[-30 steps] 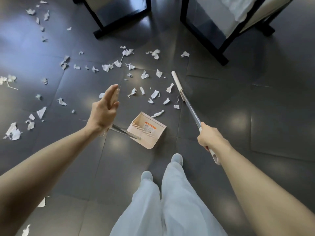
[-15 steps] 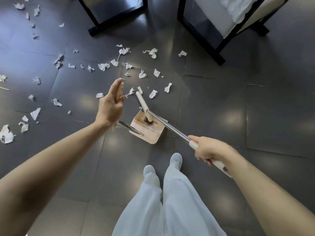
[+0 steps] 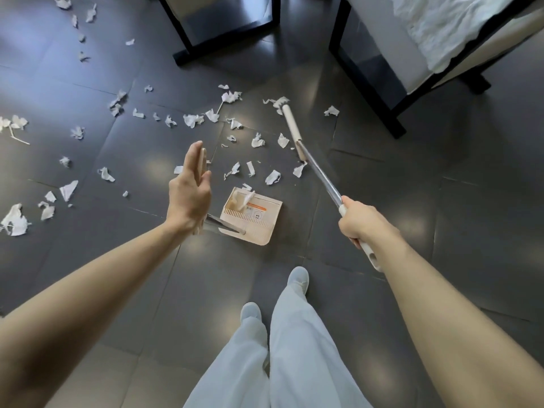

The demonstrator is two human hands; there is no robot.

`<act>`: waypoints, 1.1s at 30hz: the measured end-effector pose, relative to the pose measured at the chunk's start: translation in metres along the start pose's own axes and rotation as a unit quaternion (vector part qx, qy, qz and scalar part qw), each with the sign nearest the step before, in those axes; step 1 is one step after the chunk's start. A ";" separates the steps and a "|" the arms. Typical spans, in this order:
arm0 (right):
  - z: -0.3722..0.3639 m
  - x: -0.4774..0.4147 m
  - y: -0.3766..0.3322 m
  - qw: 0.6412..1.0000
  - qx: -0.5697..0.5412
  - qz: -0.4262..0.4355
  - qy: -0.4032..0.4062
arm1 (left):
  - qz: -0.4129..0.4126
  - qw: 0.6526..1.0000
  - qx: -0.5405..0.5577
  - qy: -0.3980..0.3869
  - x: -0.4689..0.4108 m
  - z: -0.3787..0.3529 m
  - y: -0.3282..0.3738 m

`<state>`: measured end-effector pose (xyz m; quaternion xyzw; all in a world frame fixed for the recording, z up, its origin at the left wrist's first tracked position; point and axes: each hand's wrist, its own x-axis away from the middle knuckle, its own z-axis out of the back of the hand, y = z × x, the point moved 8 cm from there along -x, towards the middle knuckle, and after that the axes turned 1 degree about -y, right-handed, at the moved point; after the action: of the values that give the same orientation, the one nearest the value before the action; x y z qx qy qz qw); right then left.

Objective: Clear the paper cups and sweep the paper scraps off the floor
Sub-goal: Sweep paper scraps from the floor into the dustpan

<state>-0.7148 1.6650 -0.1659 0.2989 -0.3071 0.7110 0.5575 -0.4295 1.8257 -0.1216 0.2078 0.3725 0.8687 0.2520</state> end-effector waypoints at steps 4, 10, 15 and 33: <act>0.012 -0.033 0.000 0.999 0.030 -0.007 -0.012 | 0.017 1.000 -0.007 0.019 -0.012 -0.004 0.004; -0.003 -0.050 -0.033 0.991 0.079 0.040 -0.100 | 0.041 0.998 0.013 0.051 -0.028 0.008 0.004; -0.024 -0.037 -0.052 0.979 0.072 0.080 -0.170 | 0.038 0.997 0.039 0.057 -0.045 0.006 0.007; -0.007 -0.008 -0.168 0.987 0.105 0.108 -0.055 | 0.045 0.998 0.009 0.052 -0.038 0.105 -0.057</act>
<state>-0.5504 1.6978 -0.1591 0.3596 -0.2913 0.7776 0.4256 -0.3260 1.8939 -0.1044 0.1815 0.3831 0.8853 0.1910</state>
